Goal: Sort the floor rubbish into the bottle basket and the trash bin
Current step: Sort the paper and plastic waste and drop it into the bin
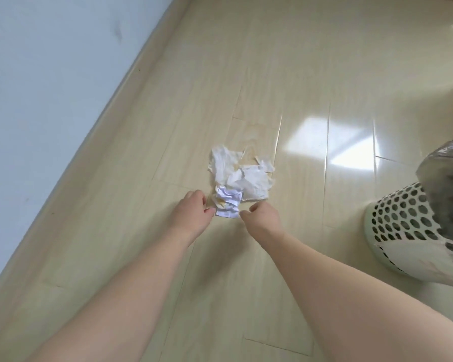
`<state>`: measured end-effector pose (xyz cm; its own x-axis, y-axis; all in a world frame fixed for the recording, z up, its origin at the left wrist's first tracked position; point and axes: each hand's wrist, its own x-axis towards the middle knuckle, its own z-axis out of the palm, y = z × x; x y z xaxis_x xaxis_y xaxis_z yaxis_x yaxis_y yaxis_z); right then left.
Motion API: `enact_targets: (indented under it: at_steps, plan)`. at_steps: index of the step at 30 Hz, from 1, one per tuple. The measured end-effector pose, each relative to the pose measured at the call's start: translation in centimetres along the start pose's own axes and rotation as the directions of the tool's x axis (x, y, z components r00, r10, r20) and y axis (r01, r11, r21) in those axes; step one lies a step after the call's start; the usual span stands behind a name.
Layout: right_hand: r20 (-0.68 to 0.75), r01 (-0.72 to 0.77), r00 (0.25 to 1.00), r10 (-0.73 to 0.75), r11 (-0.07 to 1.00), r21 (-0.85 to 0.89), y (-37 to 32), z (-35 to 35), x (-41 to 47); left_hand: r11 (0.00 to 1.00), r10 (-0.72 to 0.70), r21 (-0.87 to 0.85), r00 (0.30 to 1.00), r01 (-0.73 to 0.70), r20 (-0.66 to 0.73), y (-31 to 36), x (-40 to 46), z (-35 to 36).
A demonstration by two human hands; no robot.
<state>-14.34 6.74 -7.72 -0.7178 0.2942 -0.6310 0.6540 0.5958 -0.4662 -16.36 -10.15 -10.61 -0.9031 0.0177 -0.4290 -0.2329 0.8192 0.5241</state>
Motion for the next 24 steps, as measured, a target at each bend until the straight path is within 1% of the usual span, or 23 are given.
enact_targets:
  at_steps: [3, 6, 8, 10, 13, 15, 17, 19, 21, 24]
  plan:
    - [0.010, -0.013, 1.000, 0.013, 0.999, -0.031, 0.0, 2.5, 0.9, 0.990, 0.089, 0.108, 0.996, -0.086, -0.025, -0.8, 0.0, 1.2]
    - [0.023, -0.031, 0.999, 0.032, 0.999, -0.040, -0.1, 4.7, 1.5, 0.970, 0.165, 0.180, 0.986, -0.164, 0.008, -2.2, -0.4, 1.8]
    - [0.028, -0.048, 0.999, 0.047, 0.998, 0.028, -0.2, 5.2, 1.9, 0.951, 0.228, 0.212, 0.974, -0.225, 0.008, -3.2, -0.9, 2.0]
    - [0.029, -0.054, 0.998, 0.050, 0.988, 0.146, -0.3, 5.2, 2.0, 0.943, 0.255, 0.223, 0.967, -0.247, -0.005, -3.9, -1.3, 2.2]
    - [0.071, -0.079, 0.995, 0.063, 0.961, 0.263, 0.3, 4.6, 1.5, 0.951, 0.233, 0.209, 0.972, -0.229, 0.007, -4.1, -1.9, 2.2]
    - [0.115, -0.108, 0.990, 0.079, 0.955, 0.274, 0.7, 3.2, 0.9, 0.971, 0.186, 0.147, 0.982, -0.186, 0.014, -3.7, -2.1, 1.6]
    - [0.081, -0.074, 0.995, 0.056, 0.968, 0.239, 1.2, 1.1, 0.0, 0.995, 0.065, 0.070, 0.996, -0.069, 0.054, -3.4, -2.2, 0.7]
    - [-0.034, 0.022, 0.999, -0.016, 0.984, 0.174, 1.5, -1.4, -1.1, 0.999, -0.035, 0.044, 0.995, 0.032, 0.089, -3.2, -2.7, -0.3]
    - [-0.103, 0.110, 0.989, -0.102, 0.991, 0.074, 1.5, -4.5, -2.8, 0.998, -0.058, 0.044, 0.992, 0.053, 0.113, -1.8, -3.7, -1.3]
    - [-0.093, 0.163, 0.982, -0.163, 0.987, -0.007, 1.6, -10.0, -6.5, 1.000, -0.014, 0.020, 0.973, 0.010, 0.229, 3.2, -5.5, -3.2]
